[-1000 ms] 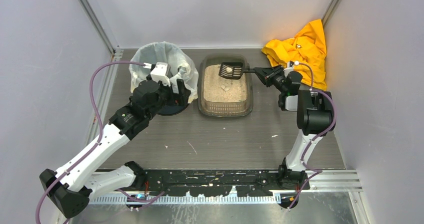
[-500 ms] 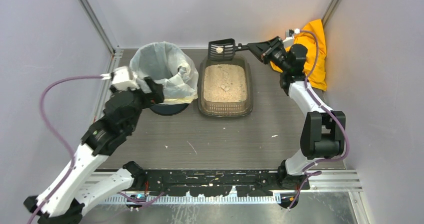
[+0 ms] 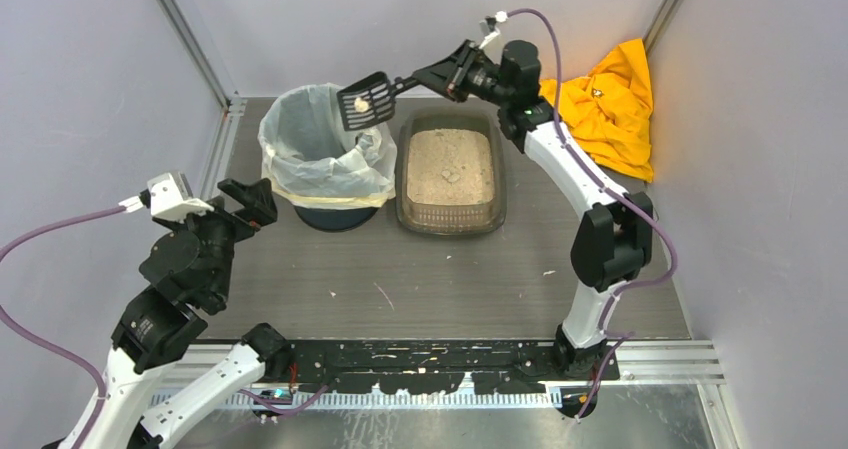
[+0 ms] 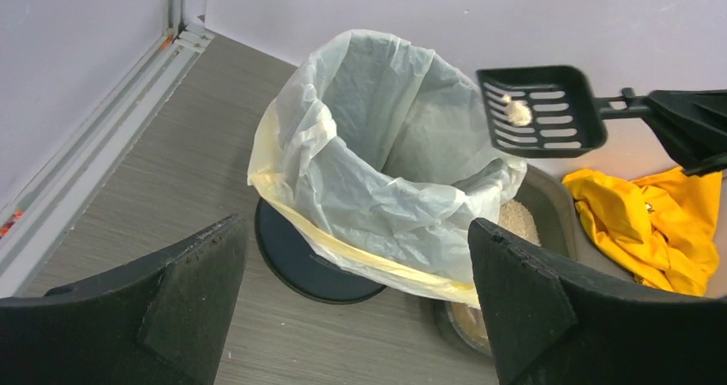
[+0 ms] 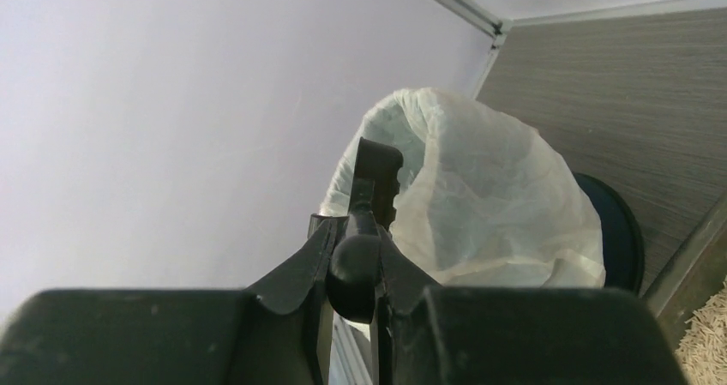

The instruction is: Clean the litter box

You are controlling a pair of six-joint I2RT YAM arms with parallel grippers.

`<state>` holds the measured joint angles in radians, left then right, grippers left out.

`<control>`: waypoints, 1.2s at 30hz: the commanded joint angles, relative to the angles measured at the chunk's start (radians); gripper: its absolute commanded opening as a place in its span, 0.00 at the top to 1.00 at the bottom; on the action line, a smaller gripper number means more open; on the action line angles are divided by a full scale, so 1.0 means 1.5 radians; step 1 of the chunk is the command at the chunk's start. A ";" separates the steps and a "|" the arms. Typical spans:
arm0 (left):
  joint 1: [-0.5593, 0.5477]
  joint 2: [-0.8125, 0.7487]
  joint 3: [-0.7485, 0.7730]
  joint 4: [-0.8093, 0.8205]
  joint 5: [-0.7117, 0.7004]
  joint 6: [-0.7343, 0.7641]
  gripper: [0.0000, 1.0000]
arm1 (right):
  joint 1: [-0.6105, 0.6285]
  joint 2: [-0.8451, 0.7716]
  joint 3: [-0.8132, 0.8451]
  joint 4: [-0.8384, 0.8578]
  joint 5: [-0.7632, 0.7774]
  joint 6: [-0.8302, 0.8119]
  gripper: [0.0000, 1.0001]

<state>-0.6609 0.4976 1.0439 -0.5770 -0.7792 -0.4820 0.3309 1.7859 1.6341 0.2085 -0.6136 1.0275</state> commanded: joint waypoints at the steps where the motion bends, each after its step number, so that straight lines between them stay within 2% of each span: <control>1: -0.001 -0.022 -0.004 -0.003 -0.006 0.028 0.03 | 0.051 0.025 0.105 -0.124 0.023 -0.164 0.99; 8: -0.001 -0.050 -0.034 0.036 -0.002 0.050 0.05 | 0.173 0.036 0.162 -0.231 0.158 -0.477 0.99; 13: 0.000 -0.035 -0.034 0.025 -0.006 0.050 0.05 | 0.263 0.022 0.163 -0.210 0.256 -0.643 0.99; 18: -0.001 -0.025 -0.034 0.026 -0.003 0.051 0.05 | 0.324 0.026 0.191 -0.194 0.292 -0.749 0.99; 27: 0.000 -0.024 -0.041 0.026 0.002 0.052 0.05 | 0.334 0.004 0.175 -0.093 0.316 -0.748 0.99; 32: 0.000 -0.018 -0.043 0.031 0.009 0.053 0.05 | 0.330 -0.017 0.162 -0.051 0.366 -0.736 0.99; 36: -0.001 -0.008 -0.044 0.030 0.016 0.052 0.05 | 0.271 -0.069 0.116 0.029 0.376 -0.615 0.99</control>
<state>-0.6609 0.4614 0.9798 -0.5770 -0.7700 -0.4114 0.8127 1.8339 1.8530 0.0399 -0.1005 -0.0479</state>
